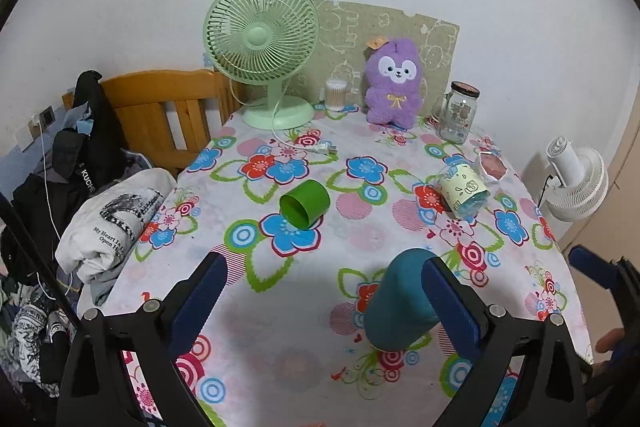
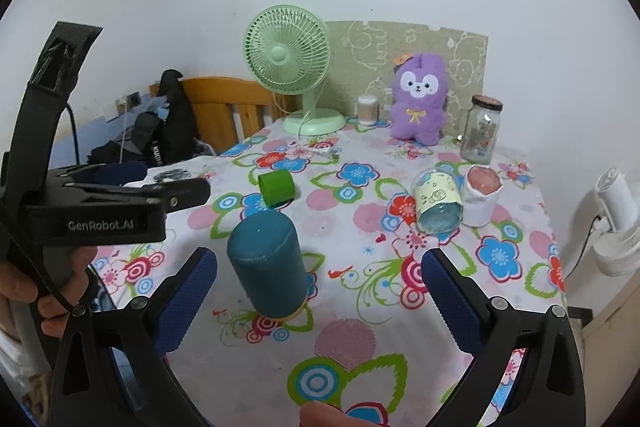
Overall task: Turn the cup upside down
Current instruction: 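Open the left gripper and withdraw it from the standing teal cup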
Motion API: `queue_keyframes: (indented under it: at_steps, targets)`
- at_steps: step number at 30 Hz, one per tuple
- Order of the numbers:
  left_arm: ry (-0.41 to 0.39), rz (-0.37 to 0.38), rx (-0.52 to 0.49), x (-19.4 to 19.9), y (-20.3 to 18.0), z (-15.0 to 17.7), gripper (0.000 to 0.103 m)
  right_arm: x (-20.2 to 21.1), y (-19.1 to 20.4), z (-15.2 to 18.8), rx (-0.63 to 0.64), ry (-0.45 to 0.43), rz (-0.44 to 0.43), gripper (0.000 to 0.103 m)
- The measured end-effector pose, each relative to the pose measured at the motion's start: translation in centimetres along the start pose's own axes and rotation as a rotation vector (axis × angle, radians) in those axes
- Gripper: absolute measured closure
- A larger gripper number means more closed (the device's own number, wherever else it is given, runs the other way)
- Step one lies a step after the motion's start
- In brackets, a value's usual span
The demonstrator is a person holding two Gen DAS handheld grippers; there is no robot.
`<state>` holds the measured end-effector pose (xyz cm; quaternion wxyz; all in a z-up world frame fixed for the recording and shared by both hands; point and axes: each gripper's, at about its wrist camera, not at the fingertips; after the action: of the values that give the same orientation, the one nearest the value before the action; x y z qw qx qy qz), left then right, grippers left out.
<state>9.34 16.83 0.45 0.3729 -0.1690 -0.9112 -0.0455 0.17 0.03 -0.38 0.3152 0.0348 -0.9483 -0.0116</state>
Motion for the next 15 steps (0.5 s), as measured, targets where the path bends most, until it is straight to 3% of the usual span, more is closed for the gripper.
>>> queue_keyframes:
  at_steps: [15]
  targets:
    - [-0.067, 0.030, 0.009, 0.9, 2.1, 1.4, 0.001, 1.0, 2.6, -0.5, 0.025, -0.038, 0.068, 0.000]
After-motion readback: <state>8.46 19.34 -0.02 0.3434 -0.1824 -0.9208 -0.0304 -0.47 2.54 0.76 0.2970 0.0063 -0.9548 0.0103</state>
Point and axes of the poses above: each gripper's, at about its wrist camera, not at the fingertips, and x roughly against the way its jaws point, y to its left, z to its underside, and after that the axes turned 4 degrees about y, right-handed
